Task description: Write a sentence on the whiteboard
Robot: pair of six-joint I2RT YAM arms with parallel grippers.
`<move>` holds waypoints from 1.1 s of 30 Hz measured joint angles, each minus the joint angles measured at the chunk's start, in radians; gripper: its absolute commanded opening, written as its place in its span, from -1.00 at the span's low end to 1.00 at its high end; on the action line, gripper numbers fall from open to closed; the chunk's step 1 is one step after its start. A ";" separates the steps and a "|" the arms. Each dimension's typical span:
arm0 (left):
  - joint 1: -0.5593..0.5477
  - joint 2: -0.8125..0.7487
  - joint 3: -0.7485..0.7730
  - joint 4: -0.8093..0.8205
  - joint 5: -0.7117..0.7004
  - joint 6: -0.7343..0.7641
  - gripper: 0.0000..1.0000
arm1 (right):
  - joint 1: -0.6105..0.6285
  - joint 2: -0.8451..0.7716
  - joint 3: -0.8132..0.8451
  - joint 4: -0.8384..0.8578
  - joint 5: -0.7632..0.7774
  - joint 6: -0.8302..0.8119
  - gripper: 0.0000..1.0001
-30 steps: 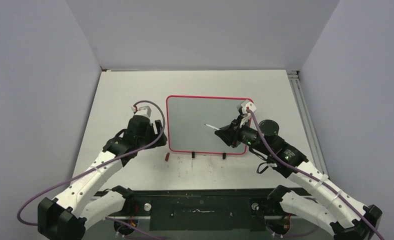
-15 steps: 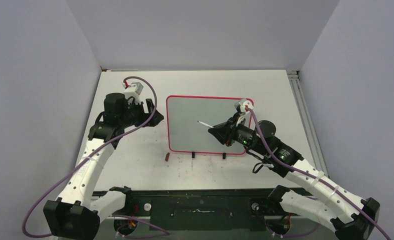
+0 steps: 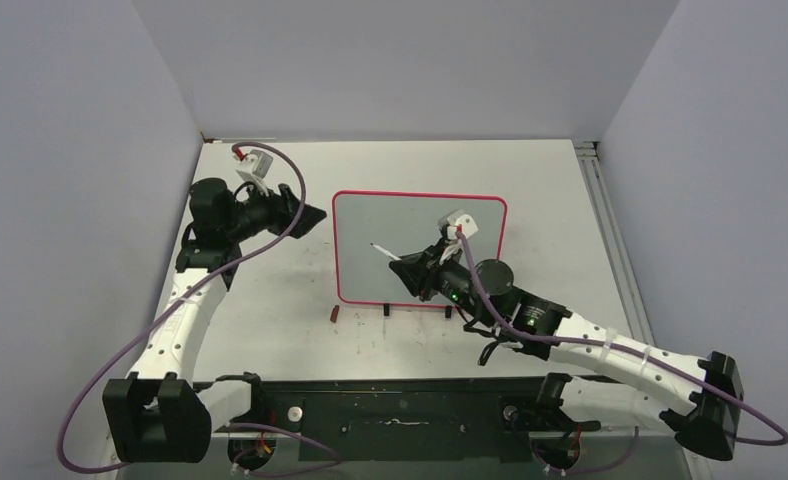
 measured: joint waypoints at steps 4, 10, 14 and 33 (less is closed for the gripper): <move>0.030 0.035 -0.016 0.035 0.115 0.016 0.43 | 0.061 0.095 0.033 0.036 0.072 -0.029 -0.89; 0.044 0.101 -0.016 0.040 0.187 0.049 0.43 | 0.069 0.217 0.085 0.100 0.092 -0.051 -0.89; 0.066 0.132 -0.016 0.061 0.211 0.039 0.43 | 0.065 0.275 0.118 0.139 0.092 -0.060 -0.89; 0.008 0.235 -0.020 0.127 0.282 -0.023 0.05 | 0.006 0.420 0.174 0.272 0.085 -0.100 -0.89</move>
